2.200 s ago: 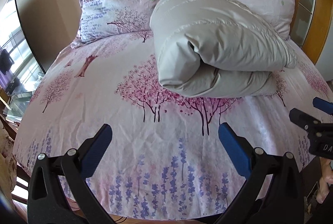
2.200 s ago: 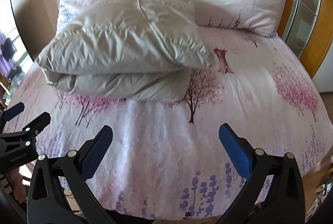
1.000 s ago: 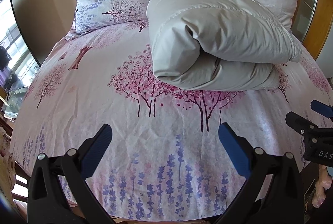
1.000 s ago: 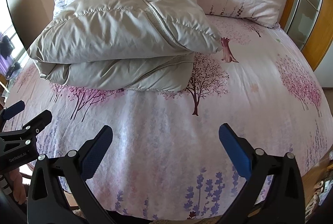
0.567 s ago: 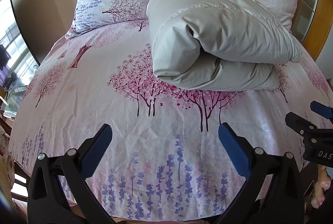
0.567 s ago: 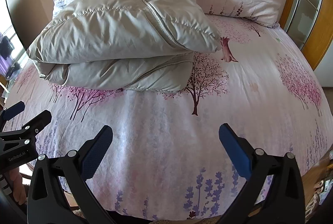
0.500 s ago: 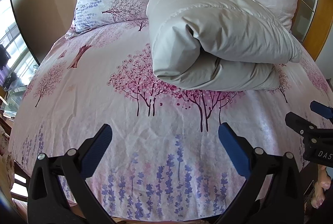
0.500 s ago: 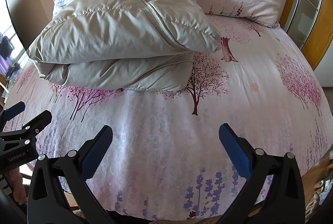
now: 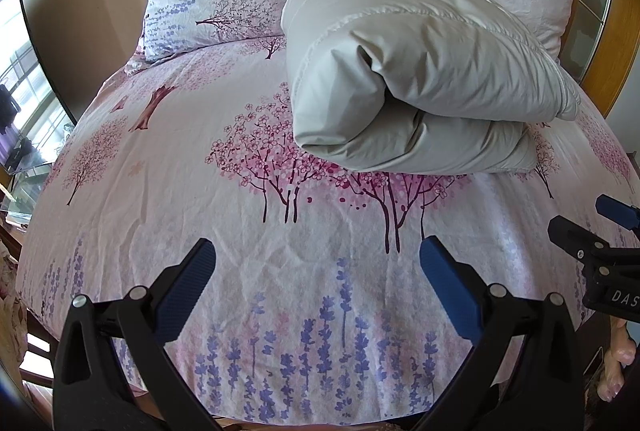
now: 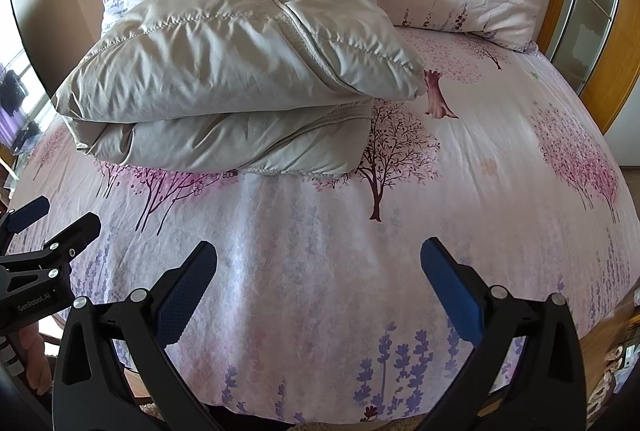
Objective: Fold large clothes
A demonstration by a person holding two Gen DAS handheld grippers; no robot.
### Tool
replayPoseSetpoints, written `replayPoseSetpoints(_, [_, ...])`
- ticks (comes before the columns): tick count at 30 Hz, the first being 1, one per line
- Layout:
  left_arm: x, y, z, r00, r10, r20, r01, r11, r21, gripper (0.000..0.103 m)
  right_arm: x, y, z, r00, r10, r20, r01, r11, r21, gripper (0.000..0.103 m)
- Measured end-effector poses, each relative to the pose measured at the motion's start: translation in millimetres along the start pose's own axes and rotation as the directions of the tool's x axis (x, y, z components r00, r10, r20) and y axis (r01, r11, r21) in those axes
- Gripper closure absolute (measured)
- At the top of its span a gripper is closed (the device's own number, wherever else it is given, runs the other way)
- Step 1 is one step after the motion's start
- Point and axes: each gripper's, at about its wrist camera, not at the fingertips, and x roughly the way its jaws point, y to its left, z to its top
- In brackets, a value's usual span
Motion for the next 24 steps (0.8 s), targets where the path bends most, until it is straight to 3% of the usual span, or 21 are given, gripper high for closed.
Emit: replayPoseSetpoints(24, [0.2,-2.3,-2.4,1.000,-0.002,0.000,0.002,1.000,0.002,0.002,0.5,0.3,-0.6,1.000,0.000,-0.001,0.000,1.000,0.001,0.001])
